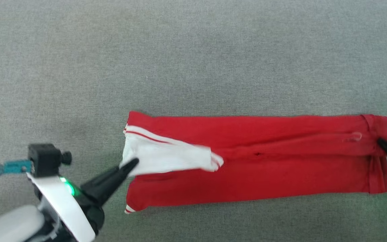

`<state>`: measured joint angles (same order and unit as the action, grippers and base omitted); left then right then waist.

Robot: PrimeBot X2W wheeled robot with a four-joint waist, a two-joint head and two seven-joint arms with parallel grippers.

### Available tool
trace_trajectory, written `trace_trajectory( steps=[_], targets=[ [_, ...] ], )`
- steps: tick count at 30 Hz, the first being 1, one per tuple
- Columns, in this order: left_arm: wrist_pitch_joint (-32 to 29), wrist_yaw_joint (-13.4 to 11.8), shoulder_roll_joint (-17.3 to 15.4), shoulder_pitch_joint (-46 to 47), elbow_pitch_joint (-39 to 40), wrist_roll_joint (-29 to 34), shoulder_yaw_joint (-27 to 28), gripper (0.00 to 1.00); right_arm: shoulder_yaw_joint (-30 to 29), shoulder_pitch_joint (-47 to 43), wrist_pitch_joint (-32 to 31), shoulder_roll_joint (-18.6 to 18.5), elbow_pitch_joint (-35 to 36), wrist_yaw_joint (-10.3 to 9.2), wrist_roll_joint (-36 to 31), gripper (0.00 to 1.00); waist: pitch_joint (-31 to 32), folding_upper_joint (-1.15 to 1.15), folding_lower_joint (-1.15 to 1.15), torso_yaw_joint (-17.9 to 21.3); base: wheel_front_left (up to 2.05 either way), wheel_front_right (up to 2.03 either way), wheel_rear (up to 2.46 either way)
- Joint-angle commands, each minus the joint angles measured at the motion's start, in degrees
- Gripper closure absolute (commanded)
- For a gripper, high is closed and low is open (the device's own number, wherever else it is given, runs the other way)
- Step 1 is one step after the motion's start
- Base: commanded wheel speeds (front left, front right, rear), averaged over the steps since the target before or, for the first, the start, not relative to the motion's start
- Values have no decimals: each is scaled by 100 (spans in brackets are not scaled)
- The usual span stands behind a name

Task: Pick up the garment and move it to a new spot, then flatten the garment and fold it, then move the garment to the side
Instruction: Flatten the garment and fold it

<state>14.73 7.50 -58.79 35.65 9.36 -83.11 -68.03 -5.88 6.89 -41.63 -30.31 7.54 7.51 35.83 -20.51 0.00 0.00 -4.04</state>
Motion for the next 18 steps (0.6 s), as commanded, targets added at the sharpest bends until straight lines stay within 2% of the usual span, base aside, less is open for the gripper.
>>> trace_trajectory(
  steps=[1,4,11,15,16,17,18],
  targets=[
    [45,-6,76,-179,-37,12,49,100,-95,-138,-41,103,100,-4,-35,100,-30,0,0,-8,0,0,0],
    [49,-6,183,-323,-195,100,91,100,-135,-240,-43,166,115,-4,-107,100,-61,0,0,-18,0,0,0],
    [51,-5,936,-549,-1061,196,284,100,111,107,149,403,-435,-4,-309,100,-126,0,0,9,0,0,0],
    [52,-6,1169,-493,-1435,385,294,100,318,326,240,426,-746,-4,-346,100,-129,0,0,25,0,0,0],
    [52,-6,1221,-483,-1478,402,325,97,341,352,254,425,-783,-4,-332,97,-127,0,0,22,0,0,0],
    [53,-6,1260,-487,-1524,431,377,82,345,360,277,406,-804,-4,-311,67,-120,0,0,14,0,0,0],
    [52,-6,1299,-513,-1548,478,443,60,333,360,297,375,-807,-4,-299,14,-111,0,0,1,0,0,0]
  ],
)
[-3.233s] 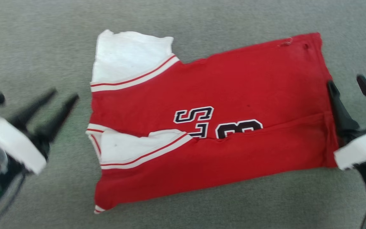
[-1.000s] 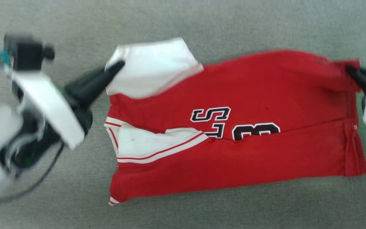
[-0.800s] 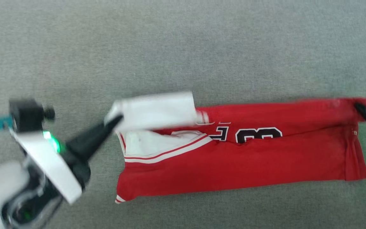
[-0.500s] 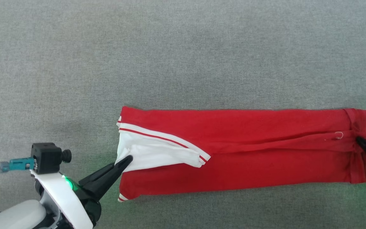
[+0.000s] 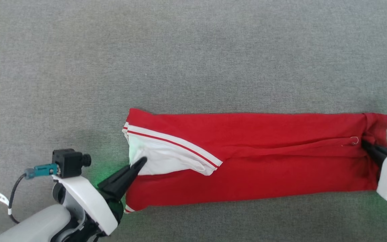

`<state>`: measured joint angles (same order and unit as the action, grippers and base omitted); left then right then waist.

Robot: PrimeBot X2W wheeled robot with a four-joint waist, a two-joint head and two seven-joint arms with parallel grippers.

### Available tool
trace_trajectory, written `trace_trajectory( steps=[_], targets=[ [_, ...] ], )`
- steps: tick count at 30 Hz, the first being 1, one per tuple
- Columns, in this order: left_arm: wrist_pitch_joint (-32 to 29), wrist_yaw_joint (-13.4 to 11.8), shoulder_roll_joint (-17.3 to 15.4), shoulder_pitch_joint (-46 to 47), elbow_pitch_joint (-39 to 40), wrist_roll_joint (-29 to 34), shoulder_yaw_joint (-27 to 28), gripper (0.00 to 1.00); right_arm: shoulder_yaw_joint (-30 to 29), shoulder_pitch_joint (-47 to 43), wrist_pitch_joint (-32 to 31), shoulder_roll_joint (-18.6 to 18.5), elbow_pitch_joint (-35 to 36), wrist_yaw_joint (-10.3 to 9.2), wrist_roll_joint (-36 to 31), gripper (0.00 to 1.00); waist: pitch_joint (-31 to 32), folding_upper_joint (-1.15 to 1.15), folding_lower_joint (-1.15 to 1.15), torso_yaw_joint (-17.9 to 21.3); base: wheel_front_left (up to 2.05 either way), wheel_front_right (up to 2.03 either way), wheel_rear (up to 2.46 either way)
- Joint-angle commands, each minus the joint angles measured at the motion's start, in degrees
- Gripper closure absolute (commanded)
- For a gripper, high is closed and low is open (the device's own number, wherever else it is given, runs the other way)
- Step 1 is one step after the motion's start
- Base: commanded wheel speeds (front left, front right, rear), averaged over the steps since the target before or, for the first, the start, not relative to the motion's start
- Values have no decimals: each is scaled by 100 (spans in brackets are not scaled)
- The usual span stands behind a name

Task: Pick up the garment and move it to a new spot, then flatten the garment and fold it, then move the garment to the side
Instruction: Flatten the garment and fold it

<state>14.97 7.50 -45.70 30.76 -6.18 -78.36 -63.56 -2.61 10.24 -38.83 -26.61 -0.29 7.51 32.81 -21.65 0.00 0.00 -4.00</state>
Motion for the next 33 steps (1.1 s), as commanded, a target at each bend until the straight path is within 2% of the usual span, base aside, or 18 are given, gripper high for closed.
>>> trace_trajectory(
  steps=[1,2,8,12,14,17,20,24,27,28,29,30,31,33],
  targets=[
    [29,-6,29,-64,-3,52,87,45,-47,-2,43,-28,-19,-5,16,0,19,0,0,-29,0,0,0],
    [28,-6,57,-119,-26,104,193,0,-107,-49,64,-47,-5,-5,45,0,40,0,0,-53,0,0,0],
    [29,-6,426,-694,-73,596,1231,0,-636,-347,-98,-87,-33,-5,158,0,202,0,0,-268,0,0,0],
    [29,-6,887,-1190,-368,1232,2081,0,-906,-407,-216,24,-321,-5,186,0,284,0,0,-467,0,0,0],
    [28,-5,1272,-1439,-450,1555,2482,0,-949,-397,-279,91,-509,-5,223,0,323,0,0,-571,0,0,0],
    [29,-6,1649,-1746,-583,2209,3148,0,-960,-381,-385,136,-746,-5,226,0,375,0,0,-712,0,0,0],
    [28,-5,2051,-1965,-685,3119,3715,0,-973,-364,-491,176,-952,-4,246,0,422,0,0,-838,0,0,0],
    [29,-6,2465,-2228,-547,4374,4411,0,-933,-355,-607,222,-1178,-3,229,0,476,0,0,-937,0,0,0],
    [29,-6,2793,-2370,-328,5092,4839,0,-905,-358,-693,262,-1308,-2,245,0,500,0,0,-985,0,0,0],
    [29,-6,2872,-2398,-247,5289,4932,0,-908,-356,-710,282,-1347,-2,238,18,507,0,0,-994,0,0,0],
    [29,-6,2963,-2414,-159,5414,5065,0,-905,-354,-756,303,-1388,-2,220,50,510,0,0,-1001,0,0,0],
    [29,-6,2963,-2414,-159,5414,5065,0,-905,-354,-756,303,-1388,-2,220,50,510,0,0,-1001,0,0,0],
    [29,-6,3033,-2453,-82,5498,5118,0,-888,-344,-803,316,-1423,-2,213,57,509,0,0,-1001,0,0,0],
    [29,-6,3099,-2512,57,5693,5193,0,-882,-340,-840,337,-1463,-2,199,93,504,0,0,-994,0,0,0]
  ],
)
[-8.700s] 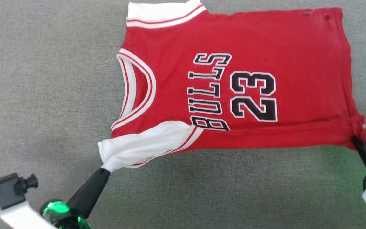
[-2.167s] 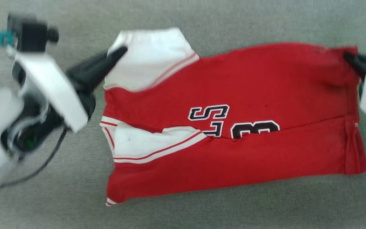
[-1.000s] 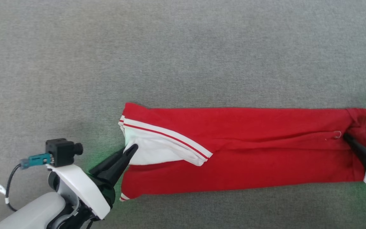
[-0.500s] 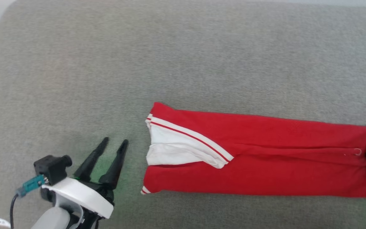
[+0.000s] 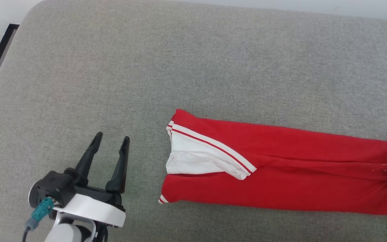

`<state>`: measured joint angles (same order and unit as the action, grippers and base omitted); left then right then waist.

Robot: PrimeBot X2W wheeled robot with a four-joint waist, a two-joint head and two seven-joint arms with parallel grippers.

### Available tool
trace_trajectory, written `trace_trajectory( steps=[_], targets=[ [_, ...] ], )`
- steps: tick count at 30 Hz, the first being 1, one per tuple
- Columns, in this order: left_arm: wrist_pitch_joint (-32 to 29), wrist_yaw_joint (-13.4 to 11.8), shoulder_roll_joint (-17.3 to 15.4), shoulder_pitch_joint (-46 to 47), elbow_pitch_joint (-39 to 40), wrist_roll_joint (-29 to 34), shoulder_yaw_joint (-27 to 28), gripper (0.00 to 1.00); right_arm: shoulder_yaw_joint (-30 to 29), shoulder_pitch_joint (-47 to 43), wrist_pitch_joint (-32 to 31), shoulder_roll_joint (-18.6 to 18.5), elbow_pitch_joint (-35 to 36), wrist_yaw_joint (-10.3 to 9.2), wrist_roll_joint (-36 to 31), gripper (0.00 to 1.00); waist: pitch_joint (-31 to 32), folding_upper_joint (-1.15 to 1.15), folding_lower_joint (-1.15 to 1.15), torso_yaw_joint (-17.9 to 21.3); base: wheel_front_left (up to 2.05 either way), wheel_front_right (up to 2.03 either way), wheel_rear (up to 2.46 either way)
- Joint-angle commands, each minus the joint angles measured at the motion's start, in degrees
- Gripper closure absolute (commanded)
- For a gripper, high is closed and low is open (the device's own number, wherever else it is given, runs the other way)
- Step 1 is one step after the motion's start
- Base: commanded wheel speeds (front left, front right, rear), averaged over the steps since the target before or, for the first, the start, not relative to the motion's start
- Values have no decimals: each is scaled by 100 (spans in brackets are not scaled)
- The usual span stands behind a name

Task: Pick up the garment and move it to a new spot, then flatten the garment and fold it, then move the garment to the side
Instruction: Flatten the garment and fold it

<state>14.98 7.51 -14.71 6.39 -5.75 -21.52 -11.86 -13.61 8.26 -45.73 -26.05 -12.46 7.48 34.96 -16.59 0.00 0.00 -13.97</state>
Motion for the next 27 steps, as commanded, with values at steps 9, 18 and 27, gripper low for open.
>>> trace_trajectory(
  steps=[9,18,27],
  targets=[
    [28,-8,9,-90,179,52,134,0,-16,165,165,246,-254,-16,-143,100,-60,0,0,242,0,0,0],
    [27,-8,-88,51,260,101,231,0,-1033,621,657,-184,-207,-13,-402,100,-305,0,0,672,0,0,0],
    [28,-8,-186,224,310,194,246,0,-2245,1106,1110,-703,-768,-5,-1134,100,-436,0,0,1004,0,0,0]
  ],
)
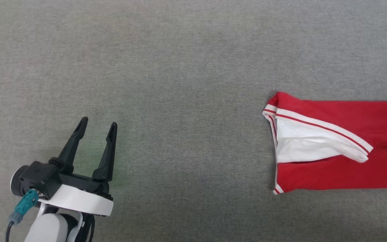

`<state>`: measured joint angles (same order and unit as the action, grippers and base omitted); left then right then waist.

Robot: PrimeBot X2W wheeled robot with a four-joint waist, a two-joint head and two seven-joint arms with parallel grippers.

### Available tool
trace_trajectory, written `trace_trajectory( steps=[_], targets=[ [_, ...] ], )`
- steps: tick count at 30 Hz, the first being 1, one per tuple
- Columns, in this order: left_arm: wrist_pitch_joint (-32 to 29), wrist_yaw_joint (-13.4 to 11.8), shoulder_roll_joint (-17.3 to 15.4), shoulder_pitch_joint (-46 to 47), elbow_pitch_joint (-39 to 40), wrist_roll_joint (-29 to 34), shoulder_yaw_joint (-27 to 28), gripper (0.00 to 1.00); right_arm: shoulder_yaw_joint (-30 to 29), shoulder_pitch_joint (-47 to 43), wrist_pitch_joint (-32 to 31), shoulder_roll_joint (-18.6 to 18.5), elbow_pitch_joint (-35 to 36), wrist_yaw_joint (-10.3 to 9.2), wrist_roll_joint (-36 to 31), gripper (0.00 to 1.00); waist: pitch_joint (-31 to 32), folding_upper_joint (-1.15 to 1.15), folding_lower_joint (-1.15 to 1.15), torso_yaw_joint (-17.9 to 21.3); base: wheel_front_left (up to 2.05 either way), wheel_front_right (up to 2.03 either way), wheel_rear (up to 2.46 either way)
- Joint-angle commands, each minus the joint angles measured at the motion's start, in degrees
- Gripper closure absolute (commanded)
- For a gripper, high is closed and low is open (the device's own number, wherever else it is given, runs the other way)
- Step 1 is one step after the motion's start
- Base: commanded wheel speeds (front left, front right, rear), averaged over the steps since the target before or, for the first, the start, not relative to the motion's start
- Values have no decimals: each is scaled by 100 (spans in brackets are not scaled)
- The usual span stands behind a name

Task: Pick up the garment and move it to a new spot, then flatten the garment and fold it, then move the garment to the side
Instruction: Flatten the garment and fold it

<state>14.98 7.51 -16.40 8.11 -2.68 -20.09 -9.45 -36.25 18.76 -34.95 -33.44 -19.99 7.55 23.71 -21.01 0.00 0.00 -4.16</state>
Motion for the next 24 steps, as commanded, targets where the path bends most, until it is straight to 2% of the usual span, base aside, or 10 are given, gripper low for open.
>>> trace_trajectory(
  steps=[1,7,12,13,19,24],
  targets=[
    [28,-8,-24,59,2,62,-6,0,56,89,39,62,-19,-13,10,100,24,0,0,44,0,0,0],
    [28,-8,-5,-28,-26,86,-64,0,1010,-175,-256,263,420,-12,319,100,133,0,0,108,0,0,0],
    [28,-8,74,-75,-49,68,-66,0,2059,-517,-523,396,1429,-9,585,100,199,0,0,66,0,0,0],
    [28,-8,74,-75,-49,68,-66,0,2059,-517,-523,396,1429,-9,585,100,199,0,0,66,0,0,0],
    [29,-8,123,-80,-83,47,-107,0,3381,-713,-1023,539,2744,-9,813,100,253,0,0,-83,0,0,0],
    [29,-8,171,10,-108,5,-136,0,4289,-504,-1300,673,3257,-8,780,100,274,0,0,-254,0,0,0]
  ],
)
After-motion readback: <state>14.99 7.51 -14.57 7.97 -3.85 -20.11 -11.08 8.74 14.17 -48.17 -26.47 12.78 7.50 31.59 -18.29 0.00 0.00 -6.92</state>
